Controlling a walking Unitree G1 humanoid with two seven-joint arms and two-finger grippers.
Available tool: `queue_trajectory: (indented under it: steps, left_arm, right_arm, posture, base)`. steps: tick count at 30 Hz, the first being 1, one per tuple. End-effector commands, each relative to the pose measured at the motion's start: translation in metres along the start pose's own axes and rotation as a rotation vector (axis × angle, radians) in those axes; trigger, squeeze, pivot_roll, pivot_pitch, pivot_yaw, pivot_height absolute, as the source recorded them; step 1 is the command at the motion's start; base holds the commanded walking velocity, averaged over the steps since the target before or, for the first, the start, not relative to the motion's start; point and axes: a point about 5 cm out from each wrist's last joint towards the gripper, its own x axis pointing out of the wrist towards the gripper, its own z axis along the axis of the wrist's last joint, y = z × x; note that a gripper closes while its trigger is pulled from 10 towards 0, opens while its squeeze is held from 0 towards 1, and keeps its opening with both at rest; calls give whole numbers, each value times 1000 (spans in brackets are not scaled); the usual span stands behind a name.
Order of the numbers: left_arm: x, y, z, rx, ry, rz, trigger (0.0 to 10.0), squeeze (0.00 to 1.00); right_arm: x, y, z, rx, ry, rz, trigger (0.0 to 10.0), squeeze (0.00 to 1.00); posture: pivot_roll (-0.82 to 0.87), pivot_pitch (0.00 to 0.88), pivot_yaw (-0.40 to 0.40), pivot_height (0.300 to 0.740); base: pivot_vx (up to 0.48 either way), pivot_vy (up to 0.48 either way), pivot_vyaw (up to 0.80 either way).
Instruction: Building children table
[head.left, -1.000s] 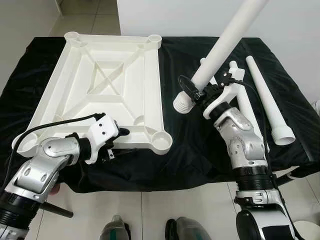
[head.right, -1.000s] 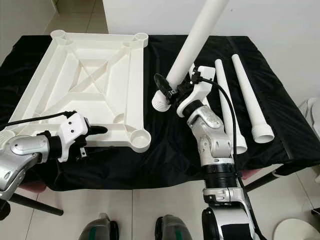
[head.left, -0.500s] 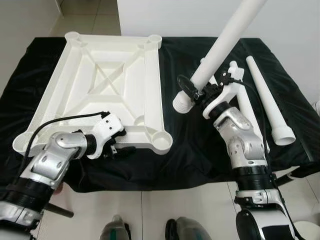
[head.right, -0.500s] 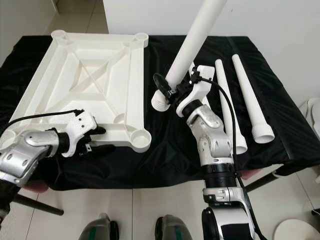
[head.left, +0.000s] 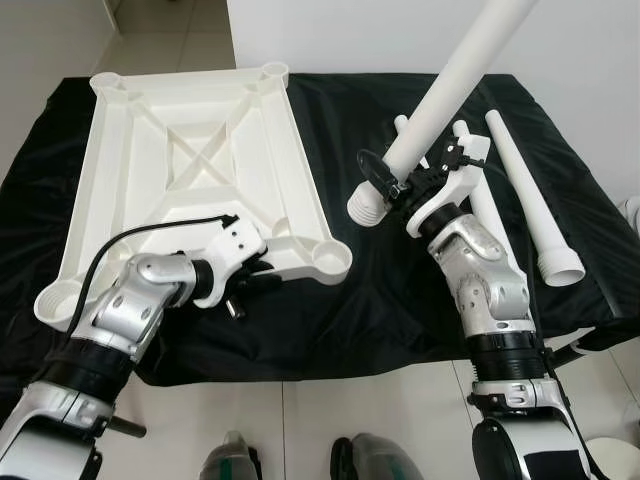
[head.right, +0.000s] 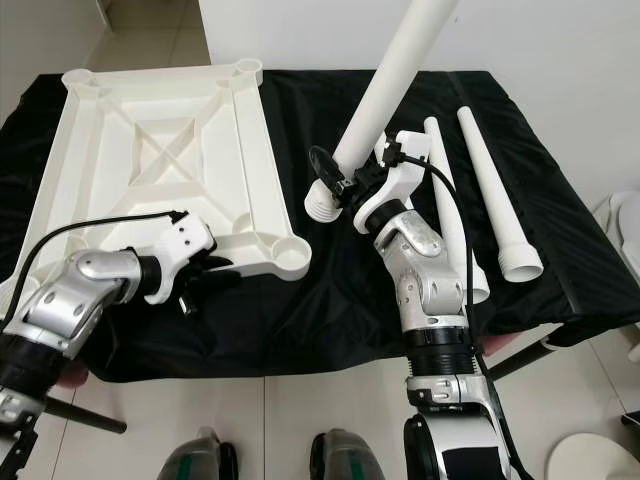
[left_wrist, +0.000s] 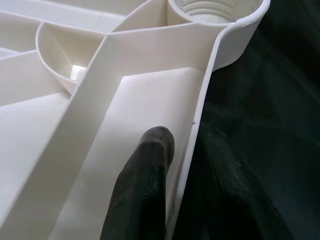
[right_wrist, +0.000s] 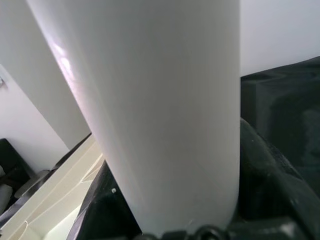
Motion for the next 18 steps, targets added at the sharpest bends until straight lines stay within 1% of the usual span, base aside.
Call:
queue_trajectory:
  steps: [1,2,3,4,5,6,7,8,9,10,14,15,17,18]
  left_arm:
    - [-2,14,5,-9,-18,192,510,0]
    - [0,15,8,-18,-25,197,0,0]
    - [3,15,11,-17,-34,198,275,0]
    - [3,15,11,-17,-34,198,275,0]
    - [4,16,14,-17,-41,206,2941,0]
    - [5,17,17,-12,-52,207,314,0]
    - [5,17,17,-12,-52,207,314,0]
    - [6,18,22,5,-67,214,2784,0]
    - [6,19,24,16,-76,218,3922,0]
    - [7,21,27,26,-82,235,10000,0]
    - [10,25,30,43,-73,268,10000,0]
    - [11,24,31,31,-85,266,10000,125]
    - [11,24,31,31,-85,266,10000,125]
    - [11,22,33,2,-112,249,10000,1000]
  right_arm:
    - [1,3,2,-5,-18,6,10000,0]
    - [2,3,2,-3,-20,6,10000,0]
    - [2,4,3,-3,-21,4,10000,0]
    - [2,4,3,-3,-21,4,10000,0]
    - [2,4,3,-2,-23,3,10000,0]
    - [2,3,3,-3,-24,1,10000,0]
    - [2,3,3,-3,-24,1,10000,0]
    - [2,3,3,-4,-25,-2,10000,0]
    - [2,2,3,-4,-25,-3,10000,0]
    - [2,2,3,-4,-27,-5,10000,0]
    - [3,2,3,-2,-29,-7,10000,0]
    - [3,3,3,-2,-31,-7,10000,0]
    - [3,3,3,-2,-31,-7,10000,0]
    - [4,3,3,-5,-32,-8,10000,0]
  posture:
    - [-111,38,16,740]
    - [-111,38,16,740]
    - [-110,41,19,740]
    - [-110,41,19,740]
    - [-109,41,19,740]
    - [-109,41,19,740]
    - [-109,41,19,740]
    - [-106,42,21,740]
    - [-106,42,21,740]
    - [-103,42,23,740]
    - [-104,39,24,740]
    - [-107,38,25,740]
    - [-107,38,25,740]
    - [-107,38,25,740]
  base:
    - [0,0,0]
    - [0,0,0]
    - [0,0,0]
    - [0,0,0]
    - [0,0,0]
    - [0,0,0]
    - [0,0,0]
    - [0,0,0]
    - [0,0,0]
    - [0,0,0]
    - [0,0,0]
    - [0,0,0]
    - [0,0,0]
    - [0,0,0]
